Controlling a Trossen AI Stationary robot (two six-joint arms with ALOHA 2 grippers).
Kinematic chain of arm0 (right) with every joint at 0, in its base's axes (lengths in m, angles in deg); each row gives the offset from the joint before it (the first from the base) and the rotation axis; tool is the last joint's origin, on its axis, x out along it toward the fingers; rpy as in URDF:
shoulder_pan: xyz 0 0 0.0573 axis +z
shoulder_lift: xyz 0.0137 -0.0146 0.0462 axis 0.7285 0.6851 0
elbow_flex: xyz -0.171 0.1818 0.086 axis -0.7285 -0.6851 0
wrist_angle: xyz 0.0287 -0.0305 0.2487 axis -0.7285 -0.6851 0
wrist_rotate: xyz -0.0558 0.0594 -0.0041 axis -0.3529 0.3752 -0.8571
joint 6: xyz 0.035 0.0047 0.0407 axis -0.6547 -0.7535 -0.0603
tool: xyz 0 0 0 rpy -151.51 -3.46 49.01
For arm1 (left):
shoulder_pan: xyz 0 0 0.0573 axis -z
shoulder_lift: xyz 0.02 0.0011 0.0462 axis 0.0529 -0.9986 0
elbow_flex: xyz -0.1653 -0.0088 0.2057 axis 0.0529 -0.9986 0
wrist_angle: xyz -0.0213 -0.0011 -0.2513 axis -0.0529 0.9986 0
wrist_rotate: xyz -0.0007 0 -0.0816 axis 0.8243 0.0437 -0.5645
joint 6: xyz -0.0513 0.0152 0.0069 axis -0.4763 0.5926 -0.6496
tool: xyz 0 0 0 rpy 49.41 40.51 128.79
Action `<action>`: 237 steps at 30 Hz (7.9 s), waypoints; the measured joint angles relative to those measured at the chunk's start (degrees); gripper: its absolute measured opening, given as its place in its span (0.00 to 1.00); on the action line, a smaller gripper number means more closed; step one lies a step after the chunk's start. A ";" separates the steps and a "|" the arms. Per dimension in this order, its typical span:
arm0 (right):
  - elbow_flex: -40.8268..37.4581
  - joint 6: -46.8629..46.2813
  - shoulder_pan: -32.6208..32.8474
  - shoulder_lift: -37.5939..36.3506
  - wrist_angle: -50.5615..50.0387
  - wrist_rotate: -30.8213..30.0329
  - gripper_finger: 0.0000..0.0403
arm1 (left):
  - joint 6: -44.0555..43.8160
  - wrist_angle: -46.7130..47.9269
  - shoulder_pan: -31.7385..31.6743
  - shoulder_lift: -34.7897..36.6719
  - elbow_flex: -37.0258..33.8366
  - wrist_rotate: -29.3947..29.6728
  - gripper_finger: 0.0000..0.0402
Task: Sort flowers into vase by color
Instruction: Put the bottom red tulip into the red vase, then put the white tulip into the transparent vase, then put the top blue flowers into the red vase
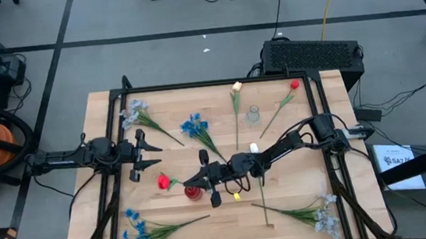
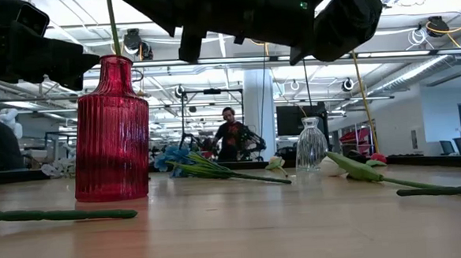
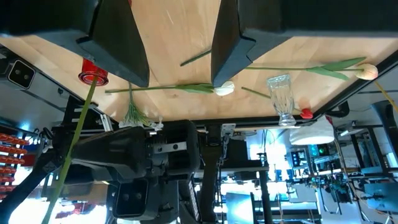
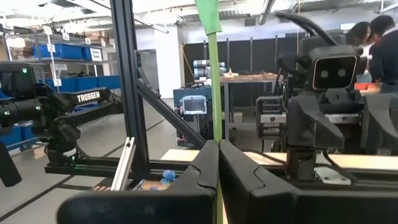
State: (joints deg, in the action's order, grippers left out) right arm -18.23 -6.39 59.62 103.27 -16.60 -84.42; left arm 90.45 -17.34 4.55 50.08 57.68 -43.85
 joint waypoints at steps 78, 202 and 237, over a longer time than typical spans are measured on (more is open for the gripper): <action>-26.23 -61.32 -3.13 -54.14 -107.10 -13.88 0.02 | 0.00 0.00 0.02 0.00 0.02 0.00 0.45; -31.58 -4.11 -62.88 -57.45 -48.16 41.59 0.22 | -31.65 8.11 -0.05 -39.87 25.33 49.79 0.45; -7.63 -8.93 -63.87 -71.51 -122.42 9.55 0.07 | -40.26 8.31 -2.75 -39.99 25.33 49.69 0.45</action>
State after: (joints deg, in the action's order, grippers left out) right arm -25.85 -15.32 -4.25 31.77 -139.02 -74.87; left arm 50.19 -9.04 1.80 10.09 83.01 5.84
